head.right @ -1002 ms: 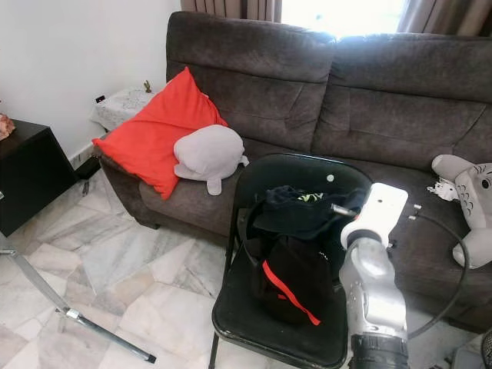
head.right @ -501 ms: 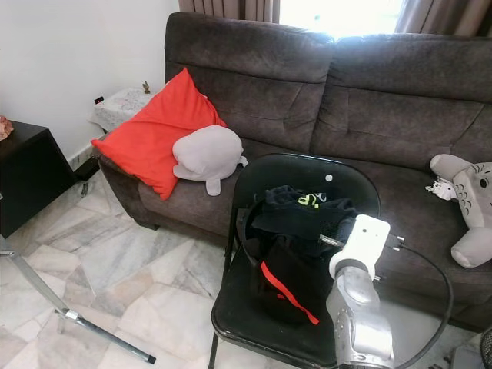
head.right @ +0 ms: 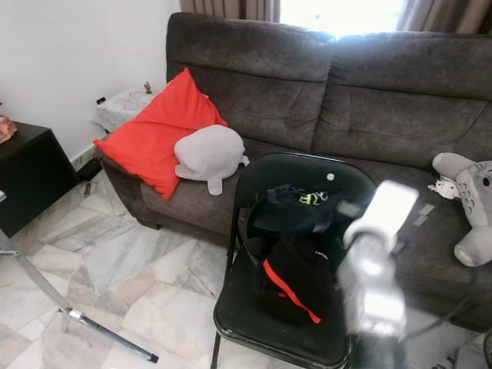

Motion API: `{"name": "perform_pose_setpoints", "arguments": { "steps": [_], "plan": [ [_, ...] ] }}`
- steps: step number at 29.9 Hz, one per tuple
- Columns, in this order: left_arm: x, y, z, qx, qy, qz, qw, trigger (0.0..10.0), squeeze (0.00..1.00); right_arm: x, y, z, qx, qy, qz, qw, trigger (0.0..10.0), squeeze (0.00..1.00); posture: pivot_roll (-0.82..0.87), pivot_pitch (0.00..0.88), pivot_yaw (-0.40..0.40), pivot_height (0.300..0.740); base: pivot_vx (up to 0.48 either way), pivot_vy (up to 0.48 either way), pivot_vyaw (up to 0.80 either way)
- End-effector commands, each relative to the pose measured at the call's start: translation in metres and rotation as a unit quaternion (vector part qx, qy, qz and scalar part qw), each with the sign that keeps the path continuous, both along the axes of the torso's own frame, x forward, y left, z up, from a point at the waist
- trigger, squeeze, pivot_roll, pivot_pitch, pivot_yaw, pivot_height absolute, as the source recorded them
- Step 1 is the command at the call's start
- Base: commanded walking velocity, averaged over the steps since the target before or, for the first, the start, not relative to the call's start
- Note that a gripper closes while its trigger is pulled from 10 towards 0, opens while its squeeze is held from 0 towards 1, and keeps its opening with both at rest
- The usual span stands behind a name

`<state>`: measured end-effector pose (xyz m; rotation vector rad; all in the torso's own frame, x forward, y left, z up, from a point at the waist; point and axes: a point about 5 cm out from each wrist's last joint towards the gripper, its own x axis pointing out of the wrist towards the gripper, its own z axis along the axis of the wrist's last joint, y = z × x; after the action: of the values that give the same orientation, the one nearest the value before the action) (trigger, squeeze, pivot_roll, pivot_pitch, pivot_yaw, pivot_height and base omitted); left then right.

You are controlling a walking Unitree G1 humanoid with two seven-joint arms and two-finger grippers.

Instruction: Hang hanger

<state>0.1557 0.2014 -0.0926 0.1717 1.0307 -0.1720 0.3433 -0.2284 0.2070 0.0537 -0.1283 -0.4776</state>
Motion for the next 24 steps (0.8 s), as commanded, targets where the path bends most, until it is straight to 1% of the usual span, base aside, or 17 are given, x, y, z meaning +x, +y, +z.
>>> {"name": "perform_pose_setpoints", "arguments": {
  "steps": [1, 2, 3, 4, 6, 8, 9, 10, 12, 13, 14, 15, 16, 17, 19, 22, 24],
  "plan": [
    [-0.003, 0.003, -0.001, 0.009, 0.008, 0.000, 1.000, 10.0, 0.00, 0.002, 0.005, 0.013, -0.021, -0.027, 0.009, 0.999, 10.0, 0.00, 0.07, 0.000, 0.053, 0.740, 0.000, 0.000, 0.00],
    [-0.002, 0.003, -0.001, 0.009, 0.008, 0.000, 1.000, 10.0, 0.00, 0.005, 0.020, 0.050, -0.063, -0.097, 0.044, 0.992, 10.0, 0.00, 0.07, 0.000, 0.054, 0.740, 0.000, 0.000, 0.00],
    [-0.002, 0.003, -0.001, 0.009, 0.008, 0.000, 1.000, 10.0, 0.00, 0.005, 0.020, 0.050, -0.063, -0.097, 0.044, 0.992, 10.0, 0.00, 0.07, 0.000, 0.054, 0.740, 0.000, 0.000, 0.00],
    [-0.002, 0.003, -0.001, 0.009, 0.008, 0.000, 1.000, 10.0, 0.00, 0.005, 0.024, 0.057, -0.073, -0.112, 0.052, 0.990, 10.0, 0.00, 0.07, 0.000, 0.054, 0.740, 0.000, 0.000, 0.00],
    [-0.002, 0.003, -0.001, 0.010, 0.007, 0.000, 1.000, 10.0, 0.00, 0.003, 0.039, 0.076, -0.091, -0.151, 0.083, 0.981, 10.0, 0.00, 0.07, 0.000, 0.053, 0.740, 0.000, 0.000, 0.00],
    [-0.002, 0.003, -0.001, 0.010, 0.006, 0.000, 1.000, 10.0, 0.00, 0.001, 0.053, 0.084, -0.102, -0.166, 0.109, 0.975, 10.0, 0.00, 0.07, 0.000, 0.050, 0.740, 0.000, 0.000, 0.00],
    [-0.002, 0.003, -0.001, 0.010, 0.006, 0.000, 1.000, 10.0, 0.00, 0.001, 0.057, 0.081, -0.102, -0.160, 0.115, 0.975, 10.0, 0.00, 0.07, 0.000, 0.050, 0.740, 0.000, 0.000, 0.00],
    [-0.002, 0.003, -0.001, 0.010, 0.006, 0.000, 1.000, 10.0, 0.00, 0.001, 0.057, 0.081, -0.102, -0.160, 0.115, 0.975, 10.0, 0.00, 0.07, 0.000, 0.050, 0.740, 0.000, 0.000, 0.00],
    [-0.002, 0.003, -0.001, 0.010, 0.006, 0.000, 1.000, 10.0, 0.00, 0.004, 0.057, 0.058, -0.098, -0.107, 0.114, 0.983, 10.0, 0.00, 0.07, 0.000, 0.048, 0.740, 0.000, 0.000, 0.00],
    [-0.002, 0.003, -0.001, 0.010, 0.006, 0.000, 1.000, 10.0, 0.00, 0.005, 0.055, 0.048, -0.088, -0.083, 0.111, 0.986, 10.0, 0.00, 0.08, 0.000, 0.047, 0.740, 0.000, 0.000, 0.00],
    [-0.002, 0.003, -0.001, 0.010, 0.006, 0.000, 1.000, 10.0, 0.00, 0.006, 0.054, 0.043, -0.081, -0.070, 0.108, 0.988, 10.0, 0.00, 0.08, 0.000, 0.047, 0.740, 0.000, 0.000, 0.00],
    [-0.002, 0.003, -0.001, 0.010, 0.006, 0.000, 1.000, 10.0, 0.00, 0.006, 0.054, 0.043, -0.081, -0.070, 0.108, 0.988, 10.0, 0.00, 0.08, 0.000, 0.047, 0.740, 0.000, 0.000, 0.00],
    [-0.002, 0.003, -0.001, 0.010, 0.007, 0.000, 1.000, 10.0, 0.00, 0.007, 0.053, 0.032, -0.072, -0.050, 0.106, 0.990, 10.0, 0.00, 0.08, 0.000, 0.046, 0.740, 0.000, 0.000, 0.00],
    [-0.003, 0.003, -0.001, 0.010, 0.007, 0.000, 1.000, 10.0, 0.00, 0.007, 0.050, 0.015, -0.059, -0.019, 0.104, 0.993, 10.0, 0.00, 0.08, 0.000, 0.045, 0.740, 0.000, 0.000, 0.00],
    [-0.003, 0.003, -0.001, 0.010, 0.007, 0.000, 1.000, 10.0, 0.00, 0.007, 0.049, 0.010, -0.056, -0.011, 0.104, 0.993, 10.0, 0.00, 0.08, 0.000, 0.045, 0.740, 0.000, 0.000, 0.00],
    [-0.003, 0.003, -0.001, 0.010, 0.008, 0.000, 1.000, 10.0, 0.00, 0.005, 0.045, -0.014, -0.035, 0.029, 0.099, 0.994, 10.0, 0.00, 0.09, 0.000, 0.043, 0.740, 0.000, 0.000, 0.00],
    [-0.003, 0.003, -0.001, 0.010, 0.009, 0.000, 1.000, 10.0, 0.00, 0.005, 0.045, -0.018, -0.029, 0.033, 0.102, 0.994, 10.0, 0.00, 0.09, 0.000, 0.043, 0.740, 0.000, 0.000, 0.00]
  ]
}}
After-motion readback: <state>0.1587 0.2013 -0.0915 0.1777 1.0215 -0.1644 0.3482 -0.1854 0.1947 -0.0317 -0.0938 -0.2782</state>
